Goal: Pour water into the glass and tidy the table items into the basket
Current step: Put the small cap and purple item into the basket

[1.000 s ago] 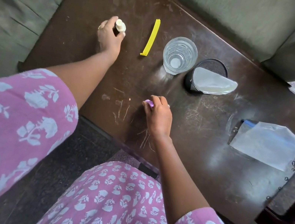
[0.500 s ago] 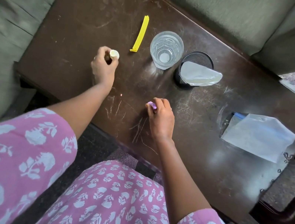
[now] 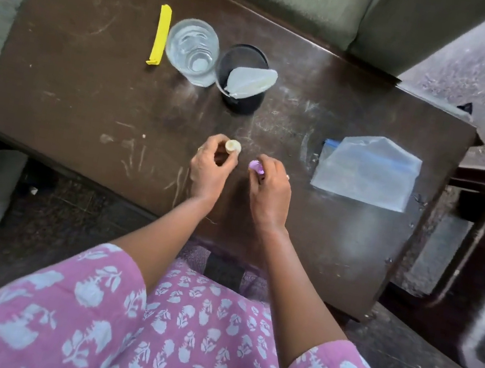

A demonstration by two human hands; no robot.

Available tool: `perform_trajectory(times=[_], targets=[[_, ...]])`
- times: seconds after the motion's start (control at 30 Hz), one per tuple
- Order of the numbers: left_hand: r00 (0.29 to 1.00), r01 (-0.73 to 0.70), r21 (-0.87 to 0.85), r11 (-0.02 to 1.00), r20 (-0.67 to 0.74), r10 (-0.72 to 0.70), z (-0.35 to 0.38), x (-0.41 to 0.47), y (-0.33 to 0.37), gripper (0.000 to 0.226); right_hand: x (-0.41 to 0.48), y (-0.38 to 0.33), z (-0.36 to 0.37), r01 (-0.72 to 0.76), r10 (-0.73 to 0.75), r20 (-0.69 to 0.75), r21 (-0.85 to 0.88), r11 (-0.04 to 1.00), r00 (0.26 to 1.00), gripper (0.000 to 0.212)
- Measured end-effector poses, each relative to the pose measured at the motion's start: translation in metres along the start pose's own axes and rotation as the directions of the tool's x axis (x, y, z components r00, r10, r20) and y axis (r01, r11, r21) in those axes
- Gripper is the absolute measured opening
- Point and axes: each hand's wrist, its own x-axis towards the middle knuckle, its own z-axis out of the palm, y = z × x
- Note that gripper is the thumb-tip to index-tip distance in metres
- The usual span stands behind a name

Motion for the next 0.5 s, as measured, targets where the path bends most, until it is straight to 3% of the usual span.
perform_trajectory(times=[0.23,0.5], targets=[[0.946,-0.244,-0.005,0.97,0.221,0.239,0.063,-0.044,0.064,0.03,-0.01,0.052,-0.067,-0.138,0.147,-0.228,0.056,0.989,0.962,0.015],[0.838,-0.448,-0.096,0.889,0.3,0.455,0.13,-0.1,0.149,0.029,-0.013,0.106,-0.16,-0.198,0.206,-0.54,0.073,0.977,0.816,0.015]])
